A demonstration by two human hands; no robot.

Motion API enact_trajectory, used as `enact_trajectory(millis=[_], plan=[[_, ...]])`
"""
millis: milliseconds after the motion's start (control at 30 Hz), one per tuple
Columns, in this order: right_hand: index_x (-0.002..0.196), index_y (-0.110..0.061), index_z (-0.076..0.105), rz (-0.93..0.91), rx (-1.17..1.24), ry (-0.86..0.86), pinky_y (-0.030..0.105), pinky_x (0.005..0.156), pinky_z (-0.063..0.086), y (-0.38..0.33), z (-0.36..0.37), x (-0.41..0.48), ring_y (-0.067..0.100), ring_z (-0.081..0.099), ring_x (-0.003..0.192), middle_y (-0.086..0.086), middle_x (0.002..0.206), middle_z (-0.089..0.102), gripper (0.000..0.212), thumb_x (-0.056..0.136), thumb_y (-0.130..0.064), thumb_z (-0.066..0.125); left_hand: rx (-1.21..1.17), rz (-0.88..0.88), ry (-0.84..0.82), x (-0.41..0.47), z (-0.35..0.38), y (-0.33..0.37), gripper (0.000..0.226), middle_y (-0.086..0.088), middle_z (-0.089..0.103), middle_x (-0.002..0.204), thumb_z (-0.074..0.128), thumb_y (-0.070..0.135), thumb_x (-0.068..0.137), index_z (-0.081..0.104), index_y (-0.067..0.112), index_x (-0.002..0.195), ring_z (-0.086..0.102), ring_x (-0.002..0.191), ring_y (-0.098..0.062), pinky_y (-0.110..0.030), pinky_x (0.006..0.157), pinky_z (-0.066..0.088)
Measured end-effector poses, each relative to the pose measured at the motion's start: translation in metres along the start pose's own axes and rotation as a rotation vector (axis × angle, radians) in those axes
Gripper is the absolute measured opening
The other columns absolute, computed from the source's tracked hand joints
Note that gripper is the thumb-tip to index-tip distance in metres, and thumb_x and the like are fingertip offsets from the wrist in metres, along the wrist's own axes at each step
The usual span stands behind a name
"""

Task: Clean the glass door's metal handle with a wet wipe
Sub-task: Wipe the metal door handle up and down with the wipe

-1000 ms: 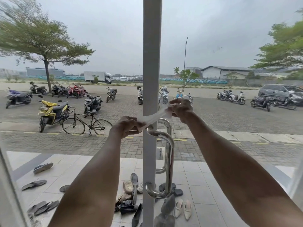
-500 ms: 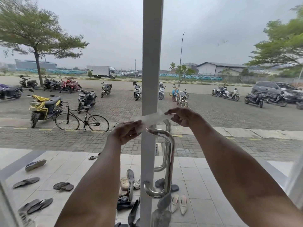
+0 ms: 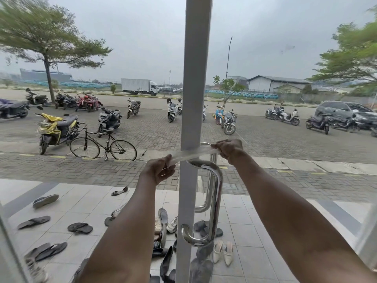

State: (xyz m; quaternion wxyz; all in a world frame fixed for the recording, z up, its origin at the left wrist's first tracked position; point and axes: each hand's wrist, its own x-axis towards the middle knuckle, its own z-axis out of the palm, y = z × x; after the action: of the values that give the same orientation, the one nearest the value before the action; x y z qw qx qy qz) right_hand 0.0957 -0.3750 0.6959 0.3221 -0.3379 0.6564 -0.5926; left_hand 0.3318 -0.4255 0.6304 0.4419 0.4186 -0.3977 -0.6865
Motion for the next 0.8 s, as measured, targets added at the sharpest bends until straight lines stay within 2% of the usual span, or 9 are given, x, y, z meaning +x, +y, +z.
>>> enact_trajectory(millis=[67, 100, 167, 300, 400, 500, 567, 667, 800], plan=[[0.092, -0.001, 0.077, -0.03, -0.266, 0.111, 0.032, 0.072, 0.061, 0.008, 0.002, 0.001, 0.022, 0.072, 0.078, 0.013, 0.086, 0.074, 0.03, 0.067, -0.012, 0.091, 0.196, -0.096, -0.003, 0.001, -0.003, -0.006, 0.013, -0.004, 0.067, 0.079, 0.065, 0.02, 0.094, 0.064, 0.009, 0.09, 0.062, 0.068, -0.013, -0.026, 0.062, 0.058], [0.092, -0.003, 0.076, -0.031, -0.379, 0.15, 0.033, 0.074, 0.061, 0.011, 0.003, -0.001, 0.024, 0.073, 0.083, 0.013, 0.089, 0.075, 0.033, 0.066, -0.016, 0.092, 0.263, -0.136, -0.016, 0.001, -0.004, -0.01, 0.011, -0.002, 0.068, 0.081, 0.065, 0.02, 0.094, 0.065, 0.011, 0.087, 0.062, 0.071, -0.012, -0.026, 0.066, 0.057], [0.094, -0.005, 0.075, -0.054, -0.539, 0.21, 0.029, 0.069, 0.059, 0.011, 0.005, -0.005, 0.023, 0.073, 0.085, 0.012, 0.092, 0.074, 0.031, 0.07, -0.02, 0.089, 0.308, -0.156, -0.011, 0.001, -0.006, -0.012, 0.01, 0.0, 0.068, 0.084, 0.069, 0.02, 0.091, 0.066, 0.013, 0.084, 0.062, 0.073, -0.011, -0.027, 0.069, 0.055], [0.09, -0.015, 0.077, -0.334, -0.616, 0.309, 0.023, 0.071, 0.051, 0.001, 0.016, -0.017, 0.022, 0.072, 0.089, 0.007, 0.095, 0.077, 0.012, 0.081, -0.022, 0.076, 0.214, 0.076, 0.146, 0.006, 0.0, -0.005, 0.015, -0.004, 0.066, 0.076, 0.08, 0.007, 0.078, 0.071, 0.006, 0.09, 0.059, 0.066, -0.013, -0.023, 0.063, 0.054], [0.084, -0.015, 0.076, -0.506, -0.634, 0.228, 0.021, 0.07, 0.042, -0.008, 0.034, -0.027, 0.022, 0.07, 0.086, 0.006, 0.09, 0.077, 0.027, 0.08, -0.041, 0.078, 0.194, 0.262, 0.139, 0.007, 0.011, 0.007, 0.022, -0.008, 0.066, 0.069, 0.077, -0.004, 0.076, 0.074, 0.0, 0.097, 0.058, 0.057, -0.013, -0.018, 0.059, 0.055], [0.076, -0.016, 0.075, -0.582, -0.754, 0.115, 0.025, 0.065, 0.049, -0.006, 0.055, -0.039, 0.02, 0.068, 0.073, 0.004, 0.082, 0.075, 0.039, 0.072, -0.054, 0.081, 0.295, 0.389, 0.079, 0.002, 0.028, 0.017, 0.022, -0.015, 0.07, 0.079, 0.075, -0.008, 0.076, 0.074, -0.003, 0.097, 0.064, 0.064, -0.017, -0.015, 0.056, 0.057], [0.076, -0.018, 0.074, -0.598, -0.831, 0.088, 0.028, 0.063, 0.055, -0.001, 0.065, -0.046, 0.019, 0.07, 0.072, 0.003, 0.077, 0.073, 0.035, 0.07, -0.051, 0.084, 0.341, 0.44, 0.063, 0.0, 0.037, 0.017, 0.022, -0.017, 0.072, 0.084, 0.075, -0.01, 0.075, 0.075, -0.001, 0.095, 0.066, 0.068, -0.019, -0.02, 0.061, 0.059], [0.082, -0.017, 0.077, -0.599, -0.9, 0.09, 0.027, 0.065, 0.055, 0.005, 0.066, -0.053, 0.021, 0.071, 0.076, 0.003, 0.08, 0.074, 0.03, 0.069, -0.044, 0.082, 0.384, 0.332, 0.055, -0.001, 0.038, 0.012, 0.028, -0.021, 0.072, 0.09, 0.072, -0.015, 0.073, 0.075, -0.001, 0.096, 0.069, 0.077, -0.025, -0.032, 0.078, 0.061], [0.073, -0.015, 0.077, -0.542, -0.907, 0.013, 0.033, 0.067, 0.062, 0.002, 0.055, -0.056, 0.019, 0.07, 0.067, 0.0, 0.07, 0.073, 0.03, 0.066, -0.044, 0.077, 0.217, 0.205, -0.064, -0.002, 0.034, 0.008, 0.031, -0.03, 0.07, 0.1, 0.069, -0.019, 0.074, 0.067, -0.014, 0.104, 0.072, 0.083, -0.032, -0.028, 0.07, 0.063]])
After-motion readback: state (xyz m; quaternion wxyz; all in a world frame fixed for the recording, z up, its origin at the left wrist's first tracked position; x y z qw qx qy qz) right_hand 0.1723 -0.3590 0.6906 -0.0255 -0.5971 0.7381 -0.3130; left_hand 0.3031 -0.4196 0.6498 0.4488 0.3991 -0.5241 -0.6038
